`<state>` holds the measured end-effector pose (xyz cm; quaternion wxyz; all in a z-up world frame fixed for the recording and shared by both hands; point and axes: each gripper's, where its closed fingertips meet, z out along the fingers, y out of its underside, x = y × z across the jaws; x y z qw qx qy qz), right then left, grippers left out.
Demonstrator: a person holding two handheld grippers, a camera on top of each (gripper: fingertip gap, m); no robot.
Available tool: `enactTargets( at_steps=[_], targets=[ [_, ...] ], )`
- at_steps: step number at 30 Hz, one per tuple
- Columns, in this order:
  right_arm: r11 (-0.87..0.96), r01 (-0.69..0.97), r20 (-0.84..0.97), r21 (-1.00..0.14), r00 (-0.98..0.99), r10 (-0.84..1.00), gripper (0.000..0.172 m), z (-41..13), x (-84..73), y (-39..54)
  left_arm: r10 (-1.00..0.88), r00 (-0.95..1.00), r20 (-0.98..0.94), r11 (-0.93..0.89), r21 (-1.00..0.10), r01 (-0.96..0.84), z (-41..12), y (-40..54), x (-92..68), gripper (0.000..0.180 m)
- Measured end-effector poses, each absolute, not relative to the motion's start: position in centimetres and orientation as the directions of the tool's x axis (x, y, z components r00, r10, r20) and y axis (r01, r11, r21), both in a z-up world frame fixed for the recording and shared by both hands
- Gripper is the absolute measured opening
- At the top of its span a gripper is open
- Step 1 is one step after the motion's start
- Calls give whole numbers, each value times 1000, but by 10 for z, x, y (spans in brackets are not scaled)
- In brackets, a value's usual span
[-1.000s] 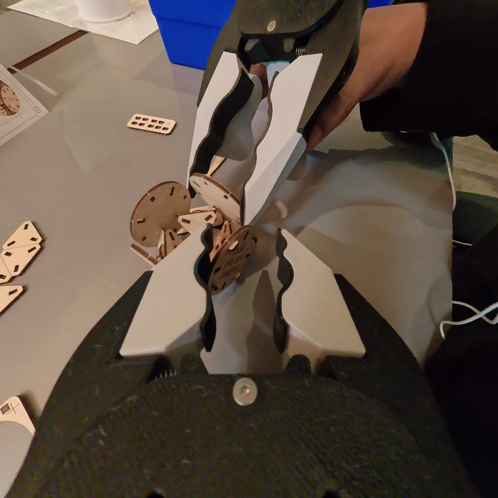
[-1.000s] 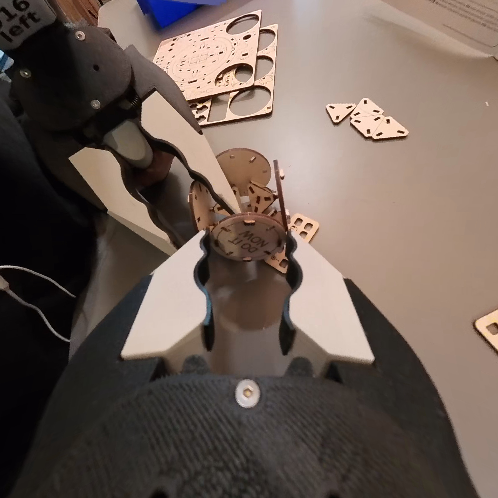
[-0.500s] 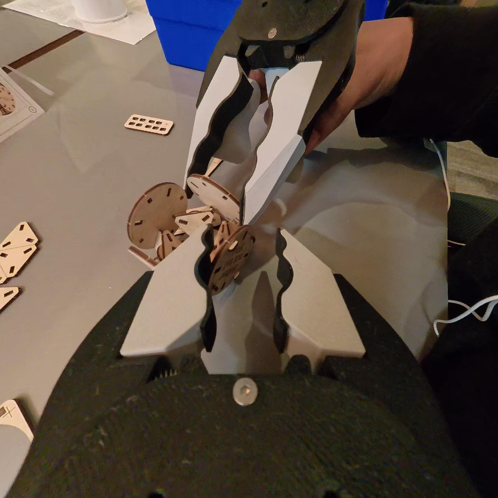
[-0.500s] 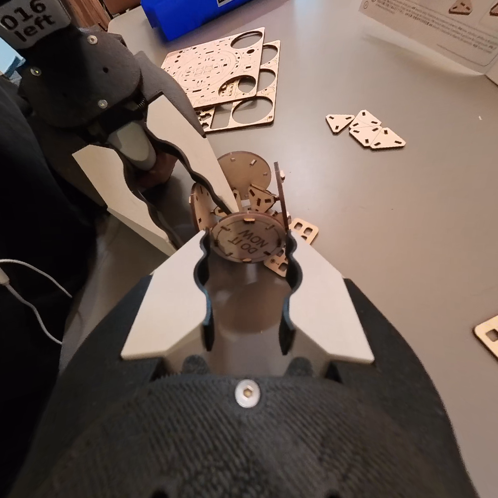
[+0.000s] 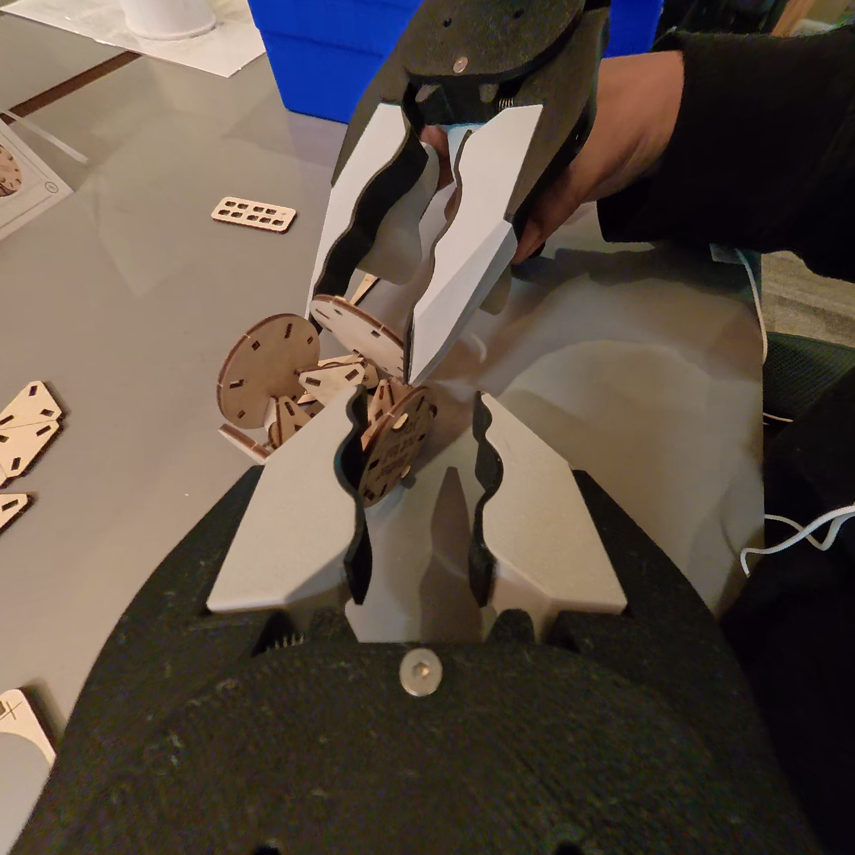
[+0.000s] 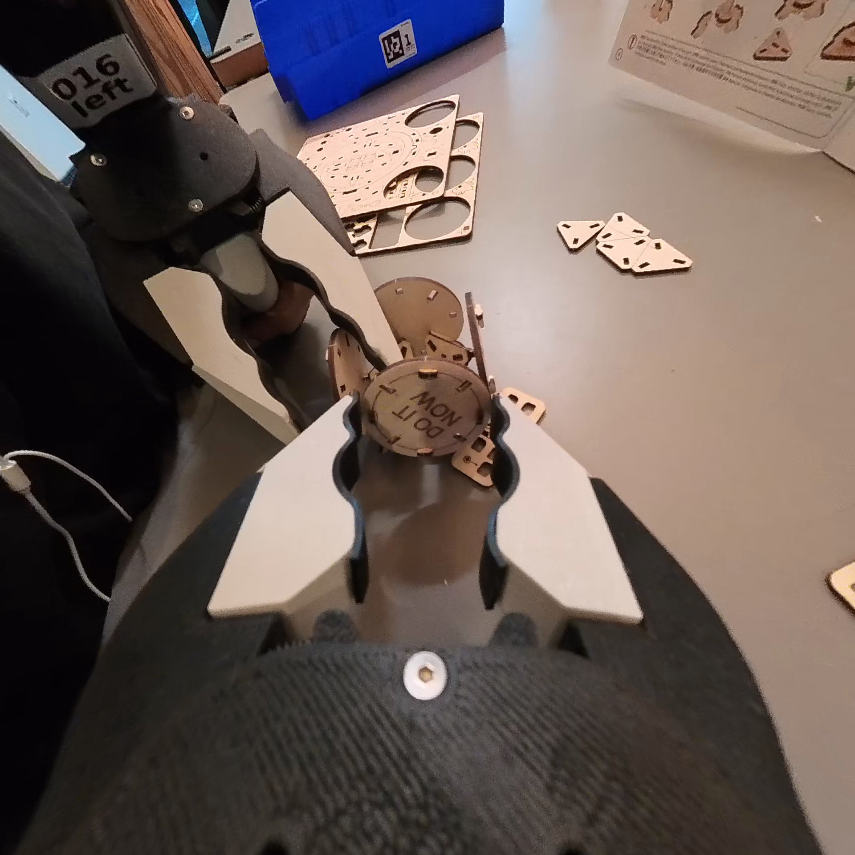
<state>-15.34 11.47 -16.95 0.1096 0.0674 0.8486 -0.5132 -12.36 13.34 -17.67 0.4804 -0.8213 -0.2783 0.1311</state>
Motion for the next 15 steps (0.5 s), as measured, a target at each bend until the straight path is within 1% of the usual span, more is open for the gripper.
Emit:
enactTargets(
  at_steps=[7,10,15],
  targets=[
    [446,232,-256,-865,-967,6,55,-169,-152,115,585,808,62,-356,-876,325,-172,132,-124,42],
    [421,237,-255,-876,-967,14,55,-166,-154,116,585,805,99,-293,-900,323,-164,129,-124,46],
    [377,249,-249,-892,-967,51,55,-160,-159,118,591,785,183,-135,-938,320,-143,115,-129,53]
  ],
)
